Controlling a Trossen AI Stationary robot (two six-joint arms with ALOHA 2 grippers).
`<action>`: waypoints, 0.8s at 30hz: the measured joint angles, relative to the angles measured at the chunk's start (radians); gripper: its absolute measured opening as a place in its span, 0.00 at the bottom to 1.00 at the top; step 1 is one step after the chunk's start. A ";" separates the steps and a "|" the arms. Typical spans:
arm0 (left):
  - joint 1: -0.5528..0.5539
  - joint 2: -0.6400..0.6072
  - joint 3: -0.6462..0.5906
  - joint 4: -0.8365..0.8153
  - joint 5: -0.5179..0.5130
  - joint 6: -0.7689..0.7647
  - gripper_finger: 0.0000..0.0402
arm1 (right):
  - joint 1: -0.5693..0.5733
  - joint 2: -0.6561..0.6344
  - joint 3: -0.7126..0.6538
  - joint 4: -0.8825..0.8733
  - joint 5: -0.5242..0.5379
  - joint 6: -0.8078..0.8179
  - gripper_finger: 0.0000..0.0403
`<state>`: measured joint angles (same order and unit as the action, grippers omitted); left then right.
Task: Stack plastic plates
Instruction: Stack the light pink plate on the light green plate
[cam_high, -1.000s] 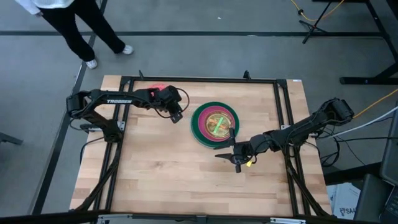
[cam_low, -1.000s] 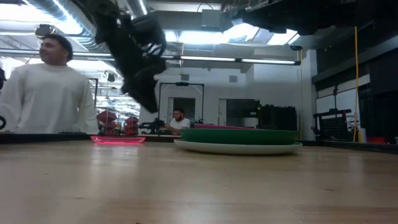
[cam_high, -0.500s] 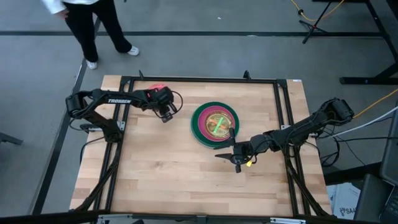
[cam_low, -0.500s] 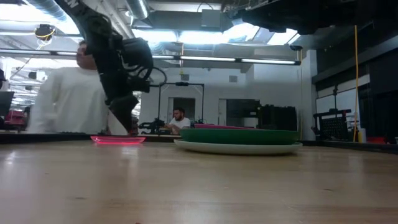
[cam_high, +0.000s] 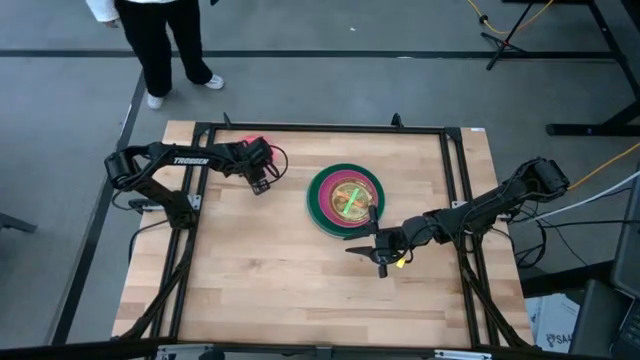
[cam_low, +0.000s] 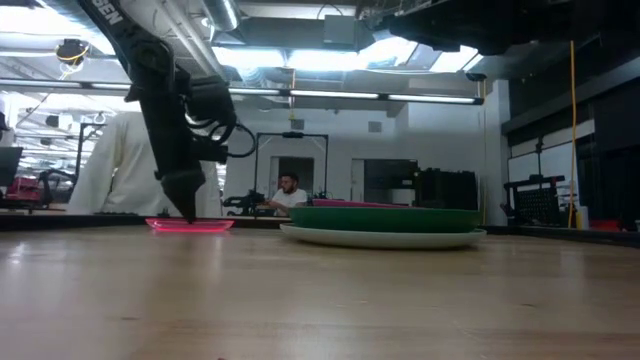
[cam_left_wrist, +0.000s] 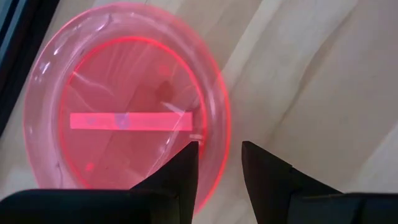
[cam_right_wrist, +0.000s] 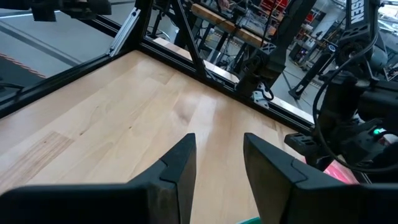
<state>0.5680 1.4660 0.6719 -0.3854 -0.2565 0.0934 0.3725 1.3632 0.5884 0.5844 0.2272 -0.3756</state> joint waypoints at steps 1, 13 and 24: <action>0.005 0.000 -0.005 0.002 -0.006 0.007 0.29 | 0.000 0.000 0.000 0.001 0.000 -0.001 0.32; 0.043 0.011 -0.017 0.025 0.012 0.045 0.29 | 0.000 0.000 0.000 0.015 0.000 -0.025 0.32; 0.041 0.078 -0.015 0.086 -0.078 0.077 0.29 | 0.000 0.000 0.000 0.013 0.000 -0.026 0.32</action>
<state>0.6086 1.5436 0.6572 -0.2997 -0.3344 0.1707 0.3725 1.3632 0.5884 0.5976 0.2276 -0.4011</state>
